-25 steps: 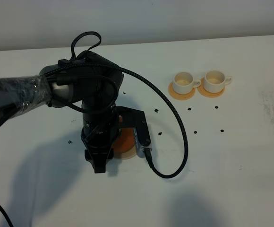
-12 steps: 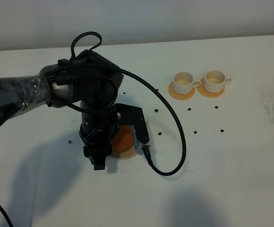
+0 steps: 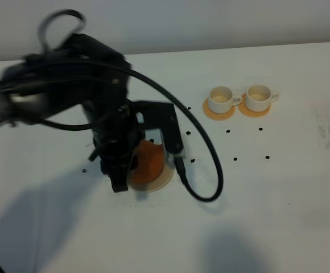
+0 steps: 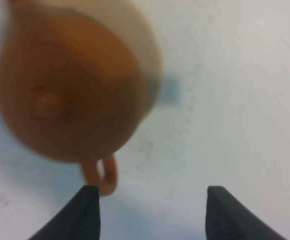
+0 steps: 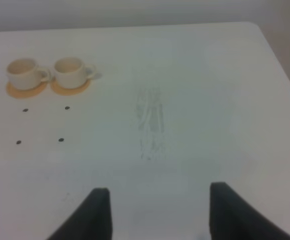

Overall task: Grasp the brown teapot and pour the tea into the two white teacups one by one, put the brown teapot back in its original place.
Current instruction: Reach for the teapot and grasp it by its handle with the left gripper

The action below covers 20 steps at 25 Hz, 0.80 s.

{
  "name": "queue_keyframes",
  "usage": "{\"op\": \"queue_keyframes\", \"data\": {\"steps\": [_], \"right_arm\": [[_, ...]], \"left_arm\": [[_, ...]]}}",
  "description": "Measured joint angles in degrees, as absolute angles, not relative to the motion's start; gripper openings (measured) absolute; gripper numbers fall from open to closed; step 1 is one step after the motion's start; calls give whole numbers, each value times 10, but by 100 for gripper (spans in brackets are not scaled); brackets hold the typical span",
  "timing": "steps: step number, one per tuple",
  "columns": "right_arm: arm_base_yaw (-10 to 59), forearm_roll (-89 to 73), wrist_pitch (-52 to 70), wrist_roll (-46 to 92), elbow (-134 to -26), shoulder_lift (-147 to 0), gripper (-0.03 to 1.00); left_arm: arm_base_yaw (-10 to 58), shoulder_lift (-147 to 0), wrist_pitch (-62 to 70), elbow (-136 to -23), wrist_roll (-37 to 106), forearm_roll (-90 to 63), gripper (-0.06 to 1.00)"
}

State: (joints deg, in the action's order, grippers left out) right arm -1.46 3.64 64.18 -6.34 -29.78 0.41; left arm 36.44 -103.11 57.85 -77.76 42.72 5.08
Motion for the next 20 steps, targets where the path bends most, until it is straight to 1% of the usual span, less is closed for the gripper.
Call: {"op": "queue_keyframes", "data": {"steps": [4,6,10,15,20], "right_arm": [[-15,36,642,-63,-298,4,43],[-15,36,642,-63,-298,4,43],[-15,36,642,-63,-298,4,43],[-15,36,642,-63,-298,4,43],[-15,36,642,-63,-298,4,43]], "left_arm": [[327,-937,497,-712,367,52,49],[298,-901,477,-683,346,53,49],[254,-881,456,-638,350,48,49],[230,-919,434,-622,423,-25,49],[229,-962,414,-622,558,-67,49]]}}
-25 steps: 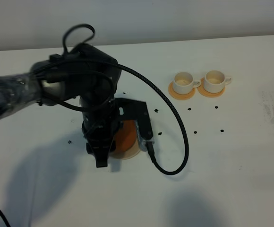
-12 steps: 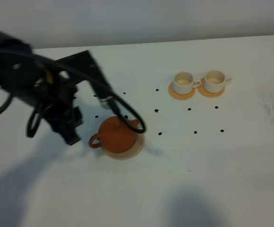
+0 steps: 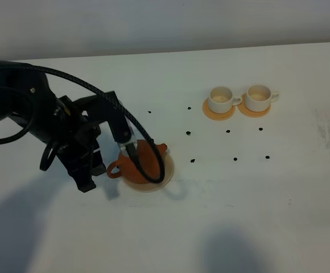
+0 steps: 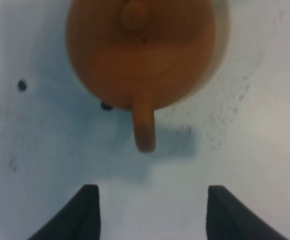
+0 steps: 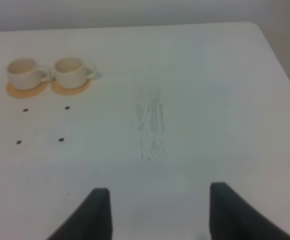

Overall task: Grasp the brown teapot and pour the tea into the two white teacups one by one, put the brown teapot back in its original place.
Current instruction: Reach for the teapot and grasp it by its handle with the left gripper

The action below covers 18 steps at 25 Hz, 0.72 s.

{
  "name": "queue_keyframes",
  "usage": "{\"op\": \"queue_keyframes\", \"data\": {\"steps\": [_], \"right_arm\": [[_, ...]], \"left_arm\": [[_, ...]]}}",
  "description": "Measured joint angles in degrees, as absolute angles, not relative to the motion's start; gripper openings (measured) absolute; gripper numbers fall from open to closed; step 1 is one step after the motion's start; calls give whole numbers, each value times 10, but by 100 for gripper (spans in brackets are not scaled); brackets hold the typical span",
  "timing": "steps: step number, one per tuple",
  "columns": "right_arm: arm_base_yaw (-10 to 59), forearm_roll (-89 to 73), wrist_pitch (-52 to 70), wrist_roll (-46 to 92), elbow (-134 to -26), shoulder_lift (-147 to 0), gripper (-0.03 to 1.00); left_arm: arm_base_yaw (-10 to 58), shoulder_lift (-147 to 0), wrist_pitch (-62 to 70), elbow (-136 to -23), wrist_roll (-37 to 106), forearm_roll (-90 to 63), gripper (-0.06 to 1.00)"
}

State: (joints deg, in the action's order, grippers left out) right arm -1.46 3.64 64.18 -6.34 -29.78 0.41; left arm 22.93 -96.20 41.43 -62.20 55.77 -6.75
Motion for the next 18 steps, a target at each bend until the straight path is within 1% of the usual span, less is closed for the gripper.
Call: {"op": "queue_keyframes", "data": {"steps": [5,18], "right_arm": [[-15,36,642,-63,-298,4,43],[-15,36,642,-63,-298,4,43]], "left_arm": [[229,-983,406,-622,597,-71,49],[229,-1019,380,-623,576,-68,49]]}}
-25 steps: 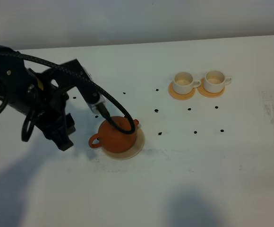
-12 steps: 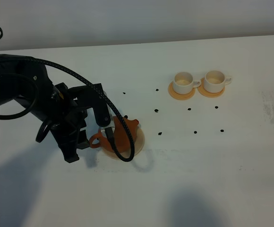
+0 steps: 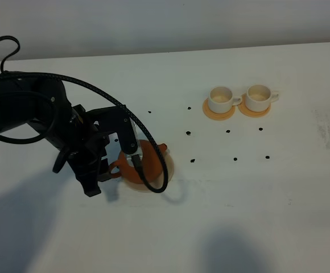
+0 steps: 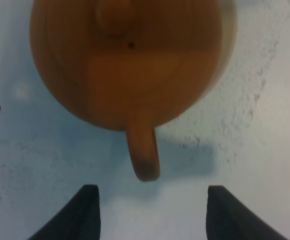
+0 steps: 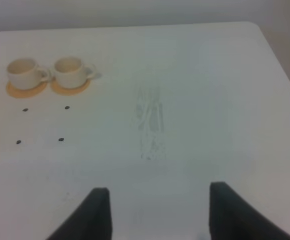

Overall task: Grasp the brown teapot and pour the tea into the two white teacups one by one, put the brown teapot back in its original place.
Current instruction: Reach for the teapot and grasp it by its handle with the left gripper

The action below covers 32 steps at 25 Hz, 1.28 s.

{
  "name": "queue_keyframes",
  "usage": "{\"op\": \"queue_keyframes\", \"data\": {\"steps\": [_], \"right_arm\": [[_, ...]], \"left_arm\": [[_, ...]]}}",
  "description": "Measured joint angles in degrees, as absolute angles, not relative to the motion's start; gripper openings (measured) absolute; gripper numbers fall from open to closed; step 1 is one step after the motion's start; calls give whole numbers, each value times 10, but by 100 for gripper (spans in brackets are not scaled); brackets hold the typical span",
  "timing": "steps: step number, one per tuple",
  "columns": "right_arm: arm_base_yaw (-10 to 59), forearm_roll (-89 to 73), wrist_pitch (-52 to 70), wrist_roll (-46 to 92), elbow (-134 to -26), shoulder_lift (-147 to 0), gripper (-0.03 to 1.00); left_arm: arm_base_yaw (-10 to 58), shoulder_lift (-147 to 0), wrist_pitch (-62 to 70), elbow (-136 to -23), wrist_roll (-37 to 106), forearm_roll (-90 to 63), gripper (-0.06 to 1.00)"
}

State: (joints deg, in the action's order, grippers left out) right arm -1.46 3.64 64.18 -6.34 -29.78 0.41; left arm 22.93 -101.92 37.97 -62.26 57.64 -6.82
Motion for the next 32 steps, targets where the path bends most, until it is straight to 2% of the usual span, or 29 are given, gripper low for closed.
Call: {"op": "queue_keyframes", "data": {"steps": [15,24,32], "right_arm": [[-15,36,642,-63,-298,4,43],[-15,36,642,-63,-298,4,43],[-15,36,642,-63,-298,4,43]], "left_arm": [[244,-1037,329,-623,561,-78,48],[249,-1046,336,-623,567,-78,41],[249,-1048,338,-623,567,-77,40]]}}
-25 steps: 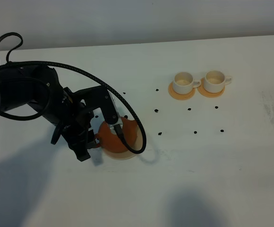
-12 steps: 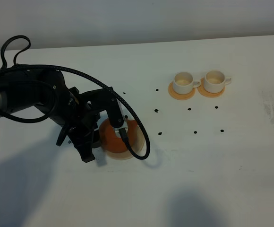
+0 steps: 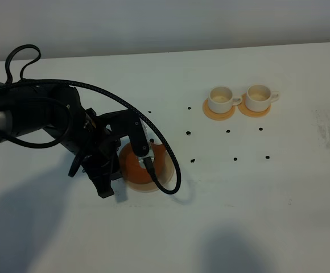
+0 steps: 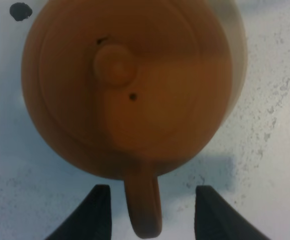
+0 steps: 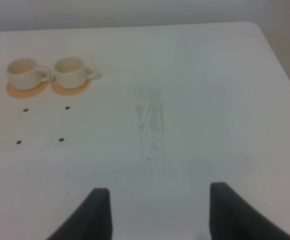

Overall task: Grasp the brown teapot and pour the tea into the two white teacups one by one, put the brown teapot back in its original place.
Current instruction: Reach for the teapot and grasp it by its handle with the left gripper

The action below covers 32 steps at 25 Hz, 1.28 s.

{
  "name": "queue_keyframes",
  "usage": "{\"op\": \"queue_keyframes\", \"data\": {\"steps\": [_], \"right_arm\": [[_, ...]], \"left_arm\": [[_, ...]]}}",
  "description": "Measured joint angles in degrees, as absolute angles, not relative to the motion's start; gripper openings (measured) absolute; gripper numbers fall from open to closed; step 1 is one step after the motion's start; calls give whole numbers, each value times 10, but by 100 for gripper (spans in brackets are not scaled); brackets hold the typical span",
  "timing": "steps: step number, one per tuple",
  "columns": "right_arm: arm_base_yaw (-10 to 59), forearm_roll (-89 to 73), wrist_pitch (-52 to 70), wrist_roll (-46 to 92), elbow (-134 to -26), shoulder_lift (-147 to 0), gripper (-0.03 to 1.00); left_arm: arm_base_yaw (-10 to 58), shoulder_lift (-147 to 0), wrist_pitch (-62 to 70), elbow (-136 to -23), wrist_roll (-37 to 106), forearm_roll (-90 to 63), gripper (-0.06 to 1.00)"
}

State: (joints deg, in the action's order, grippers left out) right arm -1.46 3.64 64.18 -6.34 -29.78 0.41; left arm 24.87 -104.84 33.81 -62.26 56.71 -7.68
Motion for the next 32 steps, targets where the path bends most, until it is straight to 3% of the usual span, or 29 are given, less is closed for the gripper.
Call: {"op": "queue_keyframes", "data": {"steps": [5,10,32], "right_arm": [[-15,36,642,-63,-298,4,43],[-15,36,642,-63,-298,4,43],[-15,36,642,-63,-298,4,43]], "left_arm": [[249,-1052,335,-623,554,-69,31],[249,-1059,323,-623,516,-52,12],[249,-1048,284,-623,549,-56,12]]}}
